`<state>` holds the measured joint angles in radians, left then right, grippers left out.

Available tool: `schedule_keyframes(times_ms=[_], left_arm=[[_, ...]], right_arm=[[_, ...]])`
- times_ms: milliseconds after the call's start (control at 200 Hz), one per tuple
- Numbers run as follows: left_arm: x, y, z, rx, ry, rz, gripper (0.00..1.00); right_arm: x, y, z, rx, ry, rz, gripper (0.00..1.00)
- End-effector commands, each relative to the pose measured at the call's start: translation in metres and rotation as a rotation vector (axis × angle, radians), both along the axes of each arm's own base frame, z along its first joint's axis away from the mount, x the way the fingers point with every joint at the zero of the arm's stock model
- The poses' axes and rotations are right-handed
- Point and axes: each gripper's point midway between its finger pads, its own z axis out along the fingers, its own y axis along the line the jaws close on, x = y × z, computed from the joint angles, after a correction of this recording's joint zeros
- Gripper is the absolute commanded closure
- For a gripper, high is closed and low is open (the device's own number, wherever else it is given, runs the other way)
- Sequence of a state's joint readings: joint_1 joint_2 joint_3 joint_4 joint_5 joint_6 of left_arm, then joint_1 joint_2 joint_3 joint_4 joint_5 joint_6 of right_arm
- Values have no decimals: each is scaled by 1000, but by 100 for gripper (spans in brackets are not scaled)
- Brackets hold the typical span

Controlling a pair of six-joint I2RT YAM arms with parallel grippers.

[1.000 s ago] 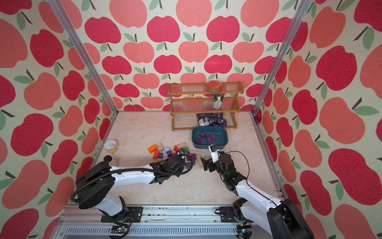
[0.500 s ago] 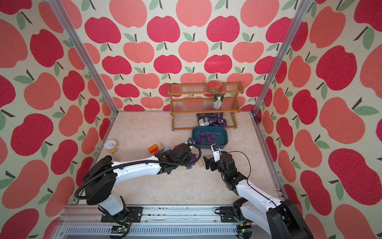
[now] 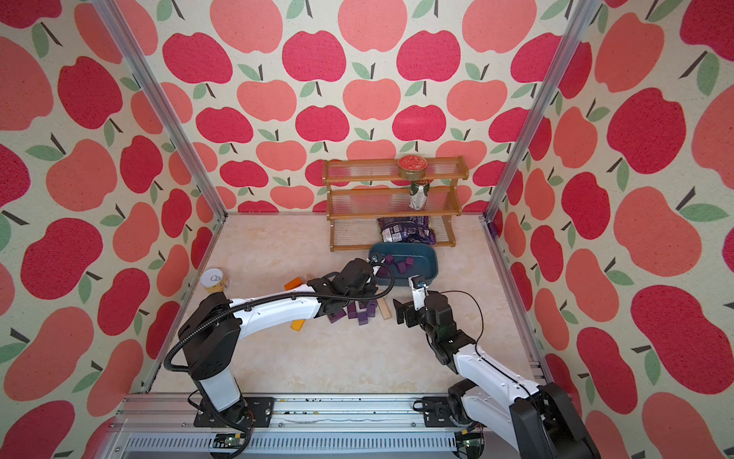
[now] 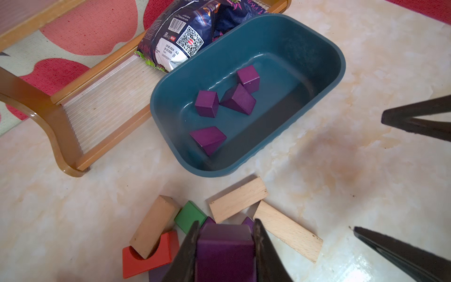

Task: Pick purple bricks into the storage bin
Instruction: Place the building block in the storage box.

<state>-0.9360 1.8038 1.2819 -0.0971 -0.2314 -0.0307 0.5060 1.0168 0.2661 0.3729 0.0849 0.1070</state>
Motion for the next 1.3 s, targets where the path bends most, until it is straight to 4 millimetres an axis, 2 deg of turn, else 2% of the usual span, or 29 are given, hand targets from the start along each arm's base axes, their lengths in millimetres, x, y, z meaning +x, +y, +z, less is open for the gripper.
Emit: schedule_keyframes(times_ms=[0, 365, 815, 1095, 1236, 1296], left_arm=[[11, -10, 5, -3, -6, -32, 82], [48, -28, 3, -9, -21, -40, 82], [79, -42, -29, 9, 45, -45, 82], [86, -44, -43, 58, 54, -59, 83], [88, -45, -44, 52, 58, -50, 78], [91, -44, -43, 52, 55, -37, 60]], right_arm=[[4, -4, 3, 13, 6, -30, 1], [4, -7, 1, 8, 9, -43, 1], [5, -3, -3, 12, 32, -31, 1], [6, -2, -4, 13, 44, -31, 1], [6, -2, -5, 11, 50, -33, 1], [7, -2, -6, 10, 53, -33, 1]])
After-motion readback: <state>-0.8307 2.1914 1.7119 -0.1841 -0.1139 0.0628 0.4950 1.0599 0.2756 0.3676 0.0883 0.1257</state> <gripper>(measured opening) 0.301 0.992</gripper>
